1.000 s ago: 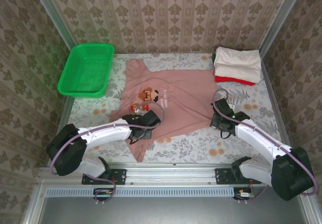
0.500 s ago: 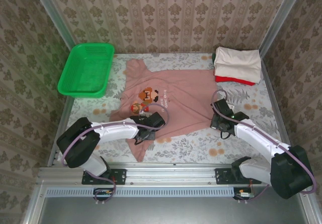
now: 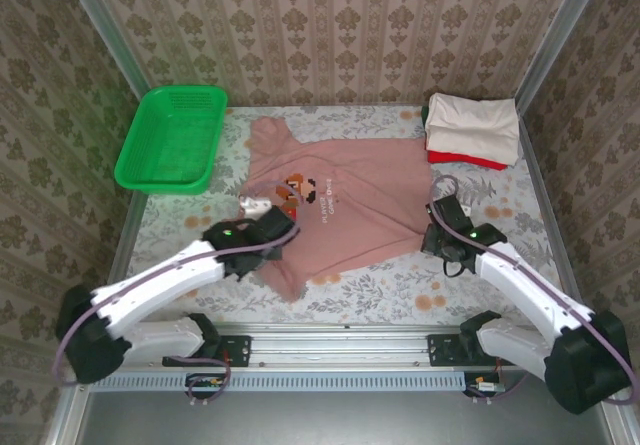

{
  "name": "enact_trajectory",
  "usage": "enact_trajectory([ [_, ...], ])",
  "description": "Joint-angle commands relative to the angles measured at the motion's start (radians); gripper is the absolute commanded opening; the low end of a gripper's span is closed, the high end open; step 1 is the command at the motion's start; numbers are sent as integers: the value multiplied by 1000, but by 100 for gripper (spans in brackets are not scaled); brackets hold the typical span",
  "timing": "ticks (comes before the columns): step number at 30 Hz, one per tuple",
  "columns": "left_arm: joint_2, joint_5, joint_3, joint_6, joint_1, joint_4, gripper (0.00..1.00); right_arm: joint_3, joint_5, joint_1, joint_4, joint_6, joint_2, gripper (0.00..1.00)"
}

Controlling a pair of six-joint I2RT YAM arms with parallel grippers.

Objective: Fold and stack the t-shirts

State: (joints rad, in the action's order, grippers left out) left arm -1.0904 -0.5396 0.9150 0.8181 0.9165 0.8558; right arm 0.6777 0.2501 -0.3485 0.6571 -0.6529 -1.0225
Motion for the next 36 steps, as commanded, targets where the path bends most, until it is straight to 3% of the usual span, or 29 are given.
enact_trajectory([
  [1,173,-143,113,-132,-80,145,0,116,-22,-2,101,44,106,0],
  [4,236,-125,181,-268,-217,37,0,194,-49,-5,61,79,107,0],
  [6,193,-3,227,-366,-336,-100,0,291,-62,-4,38,116,13,0],
  [8,89,105,305,-428,-424,-226,0,422,-41,6,37,161,-123,0],
  [12,-232,267,699,-538,-586,-277,0,808,-39,50,71,259,-407,0],
  [16,-505,410,1191,-649,-662,-285,0,1246,-12,95,143,326,-646,0],
  [21,-745,451,1755,-723,-663,-182,0,1690,-33,147,223,312,-792,0],
  [23,-762,440,1866,-746,-662,-118,0,1751,-31,151,239,315,-787,0],
  [26,-625,403,1678,-784,-663,-182,0,1640,-48,160,184,313,-690,0],
  [30,-278,400,1074,-775,-664,-531,0,1239,-136,163,-19,281,-473,0],
  [36,90,380,421,-682,-658,-671,0,721,-250,162,-175,244,-238,0],
])
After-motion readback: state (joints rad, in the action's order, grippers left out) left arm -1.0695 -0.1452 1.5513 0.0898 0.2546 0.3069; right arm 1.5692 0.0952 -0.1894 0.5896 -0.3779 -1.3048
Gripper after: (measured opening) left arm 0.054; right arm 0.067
